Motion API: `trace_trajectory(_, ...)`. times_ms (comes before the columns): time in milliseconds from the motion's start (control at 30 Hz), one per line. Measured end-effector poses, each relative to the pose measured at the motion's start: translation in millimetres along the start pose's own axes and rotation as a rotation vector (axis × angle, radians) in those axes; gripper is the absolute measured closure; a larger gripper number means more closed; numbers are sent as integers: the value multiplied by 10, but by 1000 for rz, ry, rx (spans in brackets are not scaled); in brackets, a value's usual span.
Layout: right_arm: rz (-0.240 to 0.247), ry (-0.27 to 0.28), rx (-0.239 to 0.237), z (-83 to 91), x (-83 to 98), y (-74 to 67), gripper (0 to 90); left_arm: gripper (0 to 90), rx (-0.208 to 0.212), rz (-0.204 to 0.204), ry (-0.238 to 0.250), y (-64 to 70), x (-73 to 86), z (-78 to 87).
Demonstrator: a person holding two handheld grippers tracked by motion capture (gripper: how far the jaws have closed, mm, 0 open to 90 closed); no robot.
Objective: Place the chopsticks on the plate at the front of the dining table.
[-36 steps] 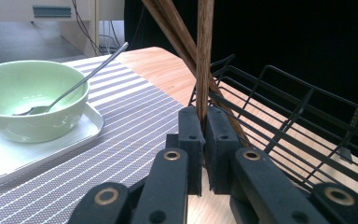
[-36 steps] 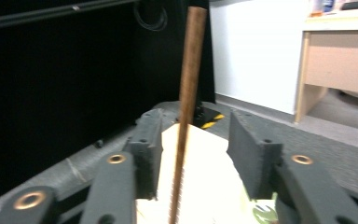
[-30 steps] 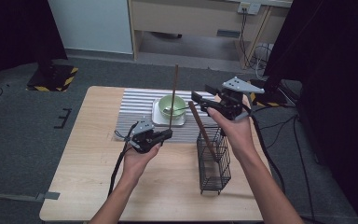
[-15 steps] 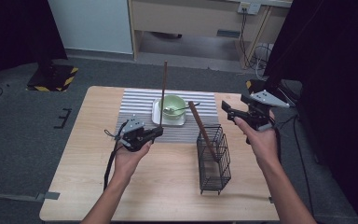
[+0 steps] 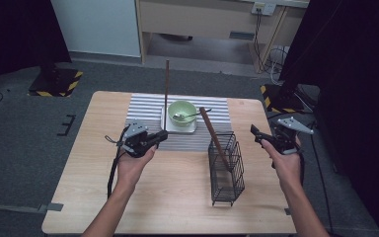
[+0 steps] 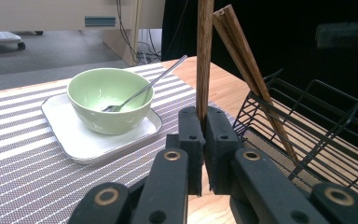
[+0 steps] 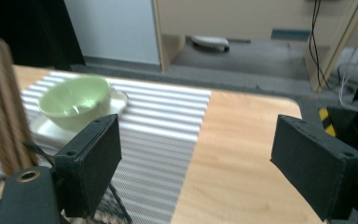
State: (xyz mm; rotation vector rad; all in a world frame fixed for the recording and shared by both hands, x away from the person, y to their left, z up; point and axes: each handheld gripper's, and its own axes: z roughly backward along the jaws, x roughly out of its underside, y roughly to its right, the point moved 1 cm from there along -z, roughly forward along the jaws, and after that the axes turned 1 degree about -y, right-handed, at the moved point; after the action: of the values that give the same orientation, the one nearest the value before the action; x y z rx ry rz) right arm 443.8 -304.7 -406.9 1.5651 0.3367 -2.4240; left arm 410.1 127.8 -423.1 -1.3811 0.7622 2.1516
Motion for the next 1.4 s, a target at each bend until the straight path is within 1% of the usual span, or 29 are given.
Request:
trace_trajectory(33, 2, -11, 1, -17, 57, 20, 158, 858, -2, -2, 2, -2, -1, 0)
trace_trajectory(67, 2, -11, 1, -17, 57, 20, 158, 859, -2, -2, 2, -2, -1, 0)
trace_trajectory(133, -1, -27, 7, -49, 172, 55, 158, 858, -5, 2, 4, -5, 4, 1)
trace_trajectory(167, -13, -52, 11, -91, 303, 92, 157, 859, -9, 4, 6, -8, 8, 3)
trace_trajectory(200, -15, -59, 16, -106, 343, 105, 156, 858, -14, 5, 6, -7, 5, 5)
trace_trajectory(233, -15, -59, 16, -106, 343, 105, 156, 859, -14, 5, 6, -7, 5, 5)
trace_trajectory(267, -30, -75, 23, -142, 437, 139, 155, 859, -22, 4, 8, -4, -16, 7)
trace_trajectory(300, -32, -89, 30, -161, 492, 158, 155, 858, -22, 4, 8, -4, -16, 7)
trace_trajectory(333, -33, -95, 33, -173, 529, 165, 154, 859, -28, 7, 16, 0, -39, 11)
trace_trajectory(367, -33, -95, 33, -173, 529, 165, 154, 859, -28, 7, 16, 0, -39, 11)
trace_trajectory(400, -30, -125, 37, -211, 638, 177, 146, 859, -36, 8, 20, 6, -58, 11)
trace_trajectory(433, -33, -144, 38, -232, 697, 185, 143, 859, -36, 8, 20, 6, -58, 11)
trace_trajectory(467, -33, -144, 38, -232, 697, 185, 143, 859, -38, 11, 22, 11, -68, 9)
trace_trajectory(500, -49, -176, 38, -277, 818, 205, 137, 858, -41, 12, 24, 20, -78, 6)
trace_trajectory(533, -49, -176, 38, -277, 818, 205, 137, 859, -45, 11, 25, 30, -91, 2)
trace_trajectory(600, -70, -210, 41, -332, 977, 228, 137, 858, -52, 2, 19, 53, -125, -21)
trace_trajectory(633, -70, -210, 41, -332, 977, 228, 137, 859, -52, 2, 19, 53, -125, -21)
trace_trajectory(667, -77, -222, 43, -365, 1062, 228, 139, 859, -58, -3, 14, 60, -147, -38)
trace_trajectory(733, -78, -231, 46, -382, 1096, 223, 139, 859, -59, 0, 15, 62, -155, -47)
trace_trajectory(767, -79, -253, 59, -421, 1149, 218, 135, 858, -71, -4, 15, 66, -179, -68)
trace_trajectory(833, -68, -275, 72, -454, 1176, 209, 135, 859, -70, 0, 15, 79, -205, -100)
trace_trajectory(967, -64, -286, 72, -488, 1204, 190, 132, 858, -73, -6, 12, 101, -236, -136)
trace_trajectory(1000, -57, -300, 80, -508, 1227, 178, 132, 859, -75, -9, 11, 108, -244, -146)
trace_trajectory(1067, -48, -309, 83, -528, 1248, 164, 132, 858, -80, -9, 12, 129, -263, -168)
trace_trajectory(1267, -54, -332, 76, -543, 1257, 160, 127, 858, -92, -5, 14, 133, -272, -205)
trace_trajectory(1300, -38, -336, 81, -543, 1258, 162, 127, 858, -93, -4, 14, 130, -271, -211)
trace_trajectory(1400, -28, -342, 89, -541, 1260, 163, 126, 858, -104, -1, 14, 117, -260, -246)
